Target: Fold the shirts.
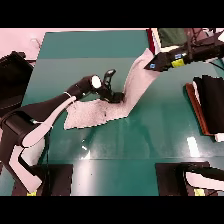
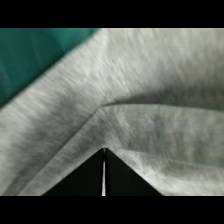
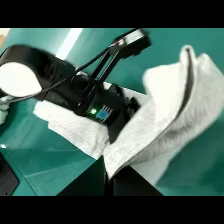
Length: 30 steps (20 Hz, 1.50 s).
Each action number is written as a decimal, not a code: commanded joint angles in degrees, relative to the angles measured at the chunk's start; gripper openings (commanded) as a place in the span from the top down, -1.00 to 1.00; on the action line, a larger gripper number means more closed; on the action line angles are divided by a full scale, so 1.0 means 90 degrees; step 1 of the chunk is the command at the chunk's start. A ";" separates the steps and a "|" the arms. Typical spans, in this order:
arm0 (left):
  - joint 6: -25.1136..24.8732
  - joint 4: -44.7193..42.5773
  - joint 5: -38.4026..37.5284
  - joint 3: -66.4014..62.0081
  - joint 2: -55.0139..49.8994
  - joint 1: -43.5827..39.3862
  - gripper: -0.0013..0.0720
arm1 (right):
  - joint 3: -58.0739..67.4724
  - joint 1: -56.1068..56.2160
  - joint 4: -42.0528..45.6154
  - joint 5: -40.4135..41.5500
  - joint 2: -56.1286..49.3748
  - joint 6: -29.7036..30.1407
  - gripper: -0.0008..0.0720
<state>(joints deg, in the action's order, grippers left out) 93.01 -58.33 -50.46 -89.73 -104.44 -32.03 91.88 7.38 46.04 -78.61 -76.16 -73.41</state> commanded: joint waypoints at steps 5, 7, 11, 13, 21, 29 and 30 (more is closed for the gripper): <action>0.0066 -0.1525 -0.1086 -0.1076 0.1566 0.1688 0.90 | 0.0112 0.1970 -0.0359 0.1222 -0.0313 -0.0107 0.94; 0.0063 -0.1846 -0.1166 -0.1282 0.2283 0.2310 0.90 | 0.0112 0.2764 -0.0753 0.1868 -0.0697 0.0180 0.94; -0.0015 -0.1877 -0.1224 -0.1338 0.3281 0.2994 0.90 | 0.0362 0.4024 -0.1440 0.3041 -0.1792 0.0894 0.19; -0.0053 -0.2023 -0.1285 -0.1338 0.3466 0.3019 0.90 | 0.0840 0.4027 -0.1258 0.2579 -0.2161 0.0874 -0.05; -0.0053 -0.1989 -0.1651 -0.1280 0.3483 0.2895 0.90 | -0.0923 0.1608 0.1188 0.1613 -0.1239 -0.0041 0.25; -0.0058 -0.1974 -0.1447 -0.1280 0.3162 0.2414 0.90 | -0.2846 0.0408 -0.0850 0.1579 -0.2132 0.0325 -0.42; -0.0056 -0.1972 -0.1455 -0.1280 0.3099 0.2324 0.90 | -0.2722 0.0578 -0.1073 0.1654 -0.2334 0.0338 -0.42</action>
<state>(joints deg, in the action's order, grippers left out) 92.51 -76.09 -63.88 -101.25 -75.31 -9.47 68.75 12.43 45.04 -63.96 -93.14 -73.17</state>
